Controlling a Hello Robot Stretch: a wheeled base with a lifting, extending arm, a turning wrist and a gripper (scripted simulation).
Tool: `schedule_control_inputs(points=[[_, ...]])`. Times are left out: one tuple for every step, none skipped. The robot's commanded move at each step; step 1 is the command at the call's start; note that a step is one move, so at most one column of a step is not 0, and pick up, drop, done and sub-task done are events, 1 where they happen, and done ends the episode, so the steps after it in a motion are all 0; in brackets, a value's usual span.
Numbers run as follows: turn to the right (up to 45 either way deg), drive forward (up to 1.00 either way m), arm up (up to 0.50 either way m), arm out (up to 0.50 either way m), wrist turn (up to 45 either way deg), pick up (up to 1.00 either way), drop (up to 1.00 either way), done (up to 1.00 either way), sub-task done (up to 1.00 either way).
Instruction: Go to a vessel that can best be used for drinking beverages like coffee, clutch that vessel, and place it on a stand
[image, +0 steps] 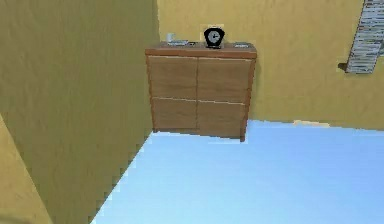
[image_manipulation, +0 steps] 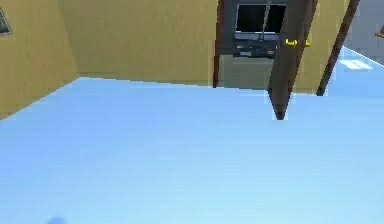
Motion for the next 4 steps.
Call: schedule_control_inputs(points=[[45.0, 0.00, 0.00, 0.00, 0.0, 0.00, 0.00, 0.00, 0.00], [45.0, 0.00, 0.00, 0.00, 0.0, 0.00, 0.00, 0.00, 0.00], [0.0, 0.05, 0.00, 0.00, 0.0, 0.00, 0.00, 0.00, 0.00], [-42.0, 0.00, 0.00, 0.00, 0.0, 0.00, 0.00, 0.00, 0.00]])
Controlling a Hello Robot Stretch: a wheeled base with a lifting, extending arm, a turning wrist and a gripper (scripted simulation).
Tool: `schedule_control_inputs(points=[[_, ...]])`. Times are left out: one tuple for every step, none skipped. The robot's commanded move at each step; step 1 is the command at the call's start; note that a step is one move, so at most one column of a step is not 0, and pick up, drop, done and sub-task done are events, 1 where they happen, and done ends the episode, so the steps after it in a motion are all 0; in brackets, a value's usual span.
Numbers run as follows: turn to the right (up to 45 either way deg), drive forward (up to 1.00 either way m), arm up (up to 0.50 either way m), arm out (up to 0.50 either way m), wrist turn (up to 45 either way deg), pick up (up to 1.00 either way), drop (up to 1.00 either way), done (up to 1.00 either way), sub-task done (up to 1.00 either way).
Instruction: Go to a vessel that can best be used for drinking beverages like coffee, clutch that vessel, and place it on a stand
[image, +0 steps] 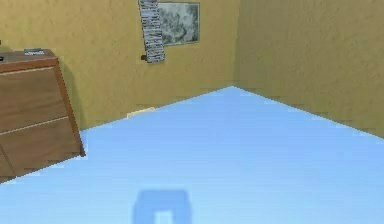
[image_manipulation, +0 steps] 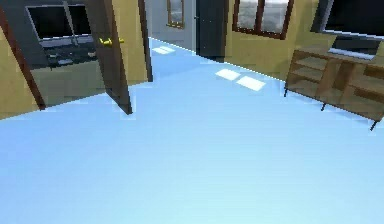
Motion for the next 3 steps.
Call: schedule_control_inputs(points=[[0.0, 0.05, 0.00, 0.00, 0.0, 0.00, 0.00, 0.00, 0.00], [-45.0, 0.00, 0.00, 0.00, 0.0, 0.00, 0.00, 0.00, 0.00], [-9.0, 0.00, 0.00, 0.00, 0.0, 0.00, 0.00, 0.00, 0.00]])
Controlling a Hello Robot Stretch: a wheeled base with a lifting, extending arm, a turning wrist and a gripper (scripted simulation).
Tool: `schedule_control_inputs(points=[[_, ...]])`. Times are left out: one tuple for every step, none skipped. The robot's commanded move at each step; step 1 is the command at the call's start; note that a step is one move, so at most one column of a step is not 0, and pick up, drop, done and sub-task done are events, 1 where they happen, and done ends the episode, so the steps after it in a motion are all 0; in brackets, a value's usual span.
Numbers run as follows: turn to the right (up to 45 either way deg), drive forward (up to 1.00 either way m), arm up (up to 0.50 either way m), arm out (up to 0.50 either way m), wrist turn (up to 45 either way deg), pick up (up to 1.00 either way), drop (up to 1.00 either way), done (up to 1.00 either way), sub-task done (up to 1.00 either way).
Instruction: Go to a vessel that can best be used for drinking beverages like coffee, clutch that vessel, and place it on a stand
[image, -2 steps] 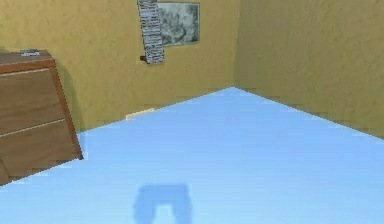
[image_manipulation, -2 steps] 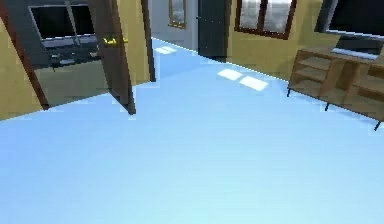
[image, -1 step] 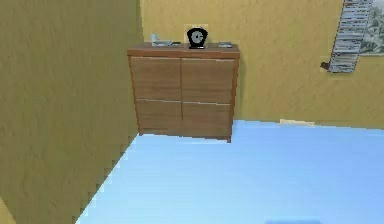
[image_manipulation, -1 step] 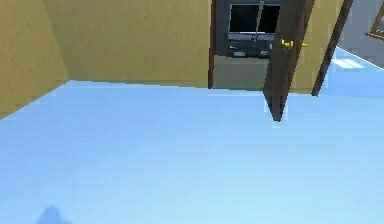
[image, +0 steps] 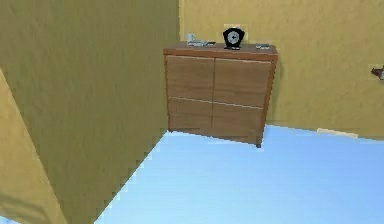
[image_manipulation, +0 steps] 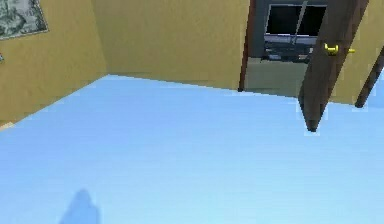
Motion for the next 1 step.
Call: schedule_control_inputs(points=[[0.0, 1.00, 0.00, 0.00, 0.0, 0.00, 0.00, 0.00, 0.00]])
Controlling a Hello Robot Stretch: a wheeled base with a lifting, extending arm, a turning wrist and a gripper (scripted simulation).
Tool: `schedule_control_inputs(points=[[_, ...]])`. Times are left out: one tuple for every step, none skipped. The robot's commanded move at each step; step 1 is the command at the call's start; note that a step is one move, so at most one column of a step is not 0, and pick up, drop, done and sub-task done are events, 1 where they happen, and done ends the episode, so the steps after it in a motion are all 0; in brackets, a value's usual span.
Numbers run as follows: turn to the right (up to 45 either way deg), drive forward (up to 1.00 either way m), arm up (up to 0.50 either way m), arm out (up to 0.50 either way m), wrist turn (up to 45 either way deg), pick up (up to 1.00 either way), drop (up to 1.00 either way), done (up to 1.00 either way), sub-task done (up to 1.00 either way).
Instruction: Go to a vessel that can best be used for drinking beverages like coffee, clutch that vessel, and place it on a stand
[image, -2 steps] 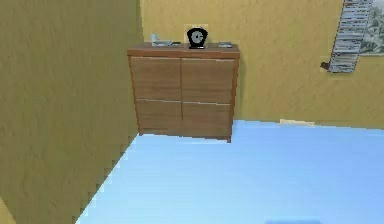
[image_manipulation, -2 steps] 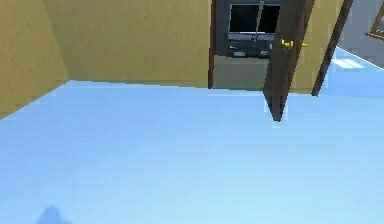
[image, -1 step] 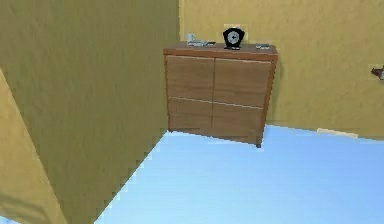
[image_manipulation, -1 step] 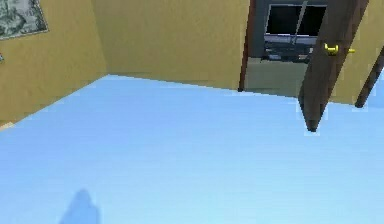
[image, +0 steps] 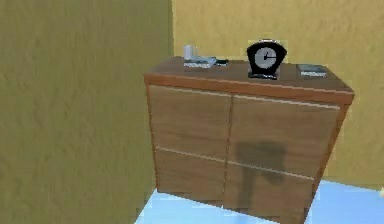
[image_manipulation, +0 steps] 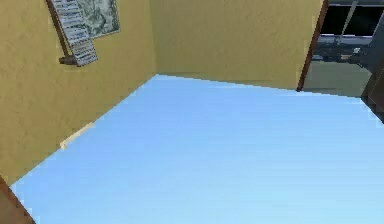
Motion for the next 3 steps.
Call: schedule_control_inputs(points=[[0.0, 0.55, 0.00, 0.00, 0.0, 0.00, 0.00, 0.00, 0.00], [-45.0, 0.00, 0.00, 0.00, 0.0, 0.00, 0.00, 0.00, 0.00], [-42.0, 0.00, 0.00, 0.00, 0.0, 0.00, 0.00, 0.00, 0.00]])
